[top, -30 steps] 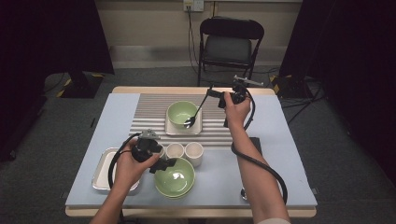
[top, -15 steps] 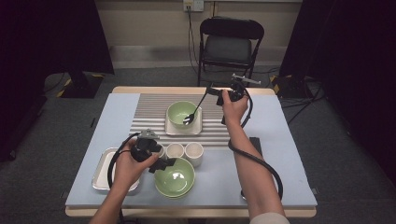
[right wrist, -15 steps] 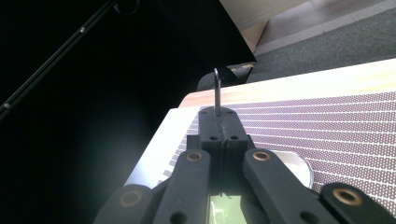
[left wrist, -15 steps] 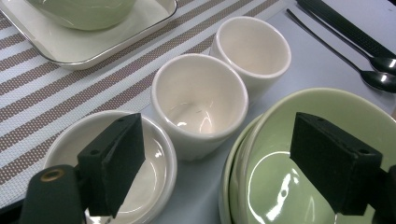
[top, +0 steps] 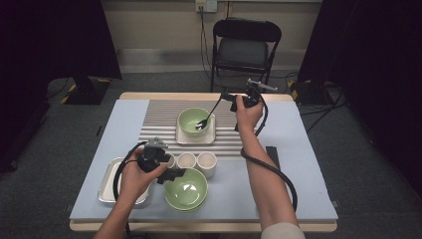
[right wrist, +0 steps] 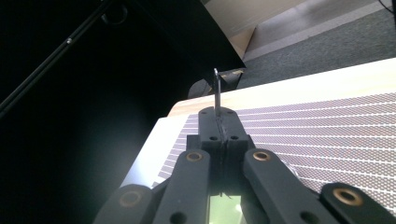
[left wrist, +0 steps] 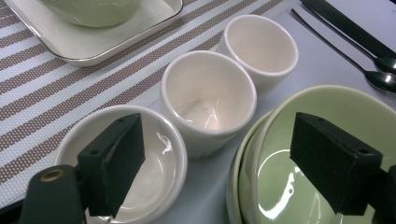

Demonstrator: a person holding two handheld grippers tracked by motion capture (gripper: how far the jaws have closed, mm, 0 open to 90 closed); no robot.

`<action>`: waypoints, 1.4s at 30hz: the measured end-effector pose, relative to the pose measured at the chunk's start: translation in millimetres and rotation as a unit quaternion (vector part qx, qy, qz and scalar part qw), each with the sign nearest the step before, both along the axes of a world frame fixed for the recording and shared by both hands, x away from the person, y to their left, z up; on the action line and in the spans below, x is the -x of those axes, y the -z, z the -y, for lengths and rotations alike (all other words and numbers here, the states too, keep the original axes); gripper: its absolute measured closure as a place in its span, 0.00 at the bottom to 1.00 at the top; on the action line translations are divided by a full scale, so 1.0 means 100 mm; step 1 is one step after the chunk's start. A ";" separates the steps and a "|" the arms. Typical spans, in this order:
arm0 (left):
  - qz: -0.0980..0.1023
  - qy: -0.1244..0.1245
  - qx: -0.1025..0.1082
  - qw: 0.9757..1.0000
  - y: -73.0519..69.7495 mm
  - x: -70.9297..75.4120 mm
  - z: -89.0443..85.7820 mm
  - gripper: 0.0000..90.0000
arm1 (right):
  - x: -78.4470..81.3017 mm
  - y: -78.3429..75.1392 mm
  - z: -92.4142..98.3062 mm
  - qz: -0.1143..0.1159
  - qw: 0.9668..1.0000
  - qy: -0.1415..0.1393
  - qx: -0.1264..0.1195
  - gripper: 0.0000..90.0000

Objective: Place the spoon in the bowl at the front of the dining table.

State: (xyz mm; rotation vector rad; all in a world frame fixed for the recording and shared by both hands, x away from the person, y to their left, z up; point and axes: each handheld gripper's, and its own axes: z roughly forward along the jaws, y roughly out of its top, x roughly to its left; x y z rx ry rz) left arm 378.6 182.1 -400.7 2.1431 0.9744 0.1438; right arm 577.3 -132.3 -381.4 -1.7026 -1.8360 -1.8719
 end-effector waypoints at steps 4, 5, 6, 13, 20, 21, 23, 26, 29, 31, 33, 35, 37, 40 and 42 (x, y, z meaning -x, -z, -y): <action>0.001 0.000 0.003 1.000 0.00 0.00 0.00 0.19 | 0.00 0.02 0.02 0.003 1.000 0.005 0.000 1.00; 0.001 0.000 0.003 1.000 0.00 0.00 0.00 0.19 | 0.00 0.03 0.02 0.002 1.000 0.005 -0.001 1.00; 0.000 -0.002 0.003 1.000 -0.01 0.01 0.01 0.19 | 0.00 0.03 0.02 0.001 1.000 0.009 0.003 1.00; 0.002 0.000 0.001 1.000 0.00 0.01 0.00 0.19 | 0.00 0.06 0.00 0.000 1.000 0.009 0.004 1.00; 0.002 -0.003 0.003 1.000 0.00 0.01 0.00 0.19 | 0.02 0.08 0.01 -0.002 1.000 0.009 0.003 1.00; 0.002 -0.003 0.002 1.000 -0.01 0.01 0.00 0.19 | 0.02 0.08 0.01 -0.002 1.000 0.010 0.002 1.00; 0.006 -0.001 -0.002 1.000 -0.01 0.01 0.00 0.20 | 0.04 0.08 0.02 -0.002 1.000 0.008 0.002 1.00; 0.005 0.001 -0.001 1.000 -0.01 0.01 0.01 0.20 | 0.07 0.09 0.03 -0.004 1.000 0.008 0.004 1.00; 0.004 0.002 -0.002 1.000 -0.01 0.02 0.02 0.20 | 0.09 0.09 0.05 -0.005 1.000 0.009 0.001 1.00; 0.004 0.002 -0.003 1.000 -0.01 0.02 0.02 0.20 | 0.11 0.10 0.07 -0.005 1.000 0.009 0.002 1.00; 0.003 0.002 -0.004 1.000 -0.02 0.02 0.02 0.20 | 0.13 0.09 0.08 -0.005 1.000 0.009 0.002 1.00; 0.004 0.002 -0.004 1.000 -0.02 0.02 0.02 0.20 | 0.14 0.09 0.09 -0.004 1.000 0.008 0.003 1.00; 0.005 0.000 -0.005 1.000 -0.02 0.02 0.02 0.20 | 0.16 0.09 0.10 -0.004 1.000 0.008 0.003 1.00; 0.007 0.003 -0.004 1.000 -0.02 0.02 0.03 0.20 | 0.18 0.10 0.11 -0.005 1.000 0.009 0.002 1.00; 0.007 0.002 -0.005 1.000 -0.02 0.02 0.03 0.20 | 0.20 0.10 0.12 -0.006 1.000 0.011 0.004 1.00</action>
